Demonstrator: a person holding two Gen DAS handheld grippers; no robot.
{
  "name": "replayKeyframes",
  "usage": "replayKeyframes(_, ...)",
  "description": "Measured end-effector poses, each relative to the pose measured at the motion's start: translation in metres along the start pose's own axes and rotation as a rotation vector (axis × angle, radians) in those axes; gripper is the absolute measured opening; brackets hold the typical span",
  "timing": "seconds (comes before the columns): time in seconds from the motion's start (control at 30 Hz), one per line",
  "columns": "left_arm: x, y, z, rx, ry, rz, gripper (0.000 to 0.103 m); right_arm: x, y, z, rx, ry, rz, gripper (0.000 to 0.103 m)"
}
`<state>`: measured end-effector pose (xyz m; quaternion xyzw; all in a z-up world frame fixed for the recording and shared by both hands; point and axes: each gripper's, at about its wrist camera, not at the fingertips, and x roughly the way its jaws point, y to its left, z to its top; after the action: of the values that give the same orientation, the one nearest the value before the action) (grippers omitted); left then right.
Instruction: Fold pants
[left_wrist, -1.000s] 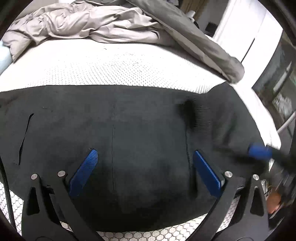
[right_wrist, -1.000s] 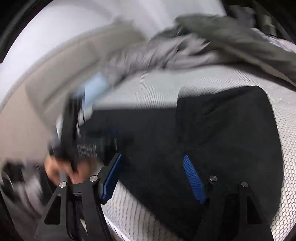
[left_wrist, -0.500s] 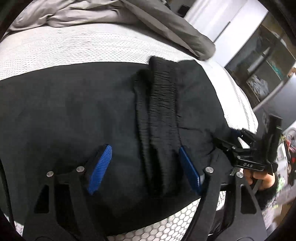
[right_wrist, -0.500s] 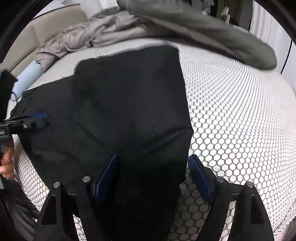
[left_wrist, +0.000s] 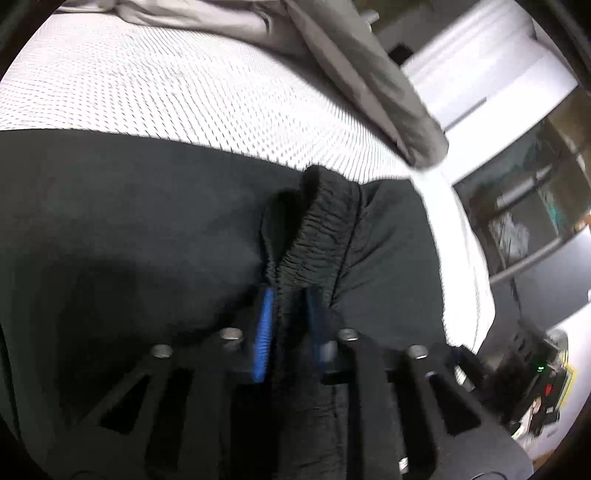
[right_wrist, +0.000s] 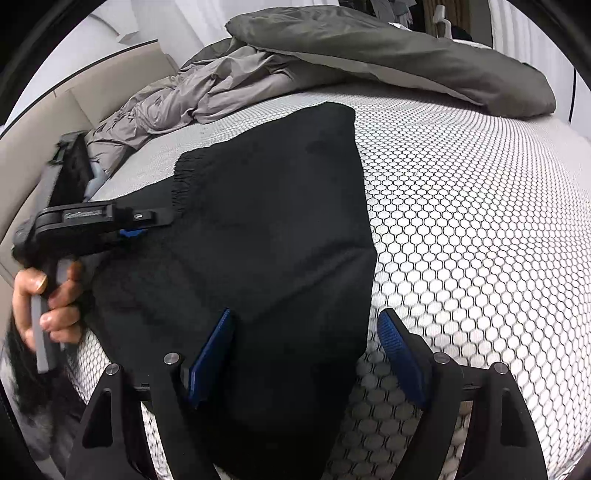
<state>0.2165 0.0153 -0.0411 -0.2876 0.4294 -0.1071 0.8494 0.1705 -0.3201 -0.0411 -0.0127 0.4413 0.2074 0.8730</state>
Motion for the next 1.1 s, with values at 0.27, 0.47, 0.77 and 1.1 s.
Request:
replayKeyframes(0.27,-0.096,0.02,-0.001,0.081,-0.191,0.092,0.007,0.007,0.015,0.034,0.043,0.004,-0.041,0.083)
replayKeyframes(0.47,-0.081,0.078,-0.003,0.048,-0.057,0.414,0.01,0.011,0.03,0.03,-0.034,0.031,-0.063,0.084)
replayKeyframes(0.77,-0.12,0.049,-0.009,0.13,-0.214,0.335,0.047,-0.011,0.015,-0.004,0.089,0.054,0.17,0.062)
replayKeyframes(1.1,-0.102,0.021,-0.004,0.209,-0.2,0.352,0.052,-0.032,0.018,-0.023,0.03,0.099,0.145,0.02)
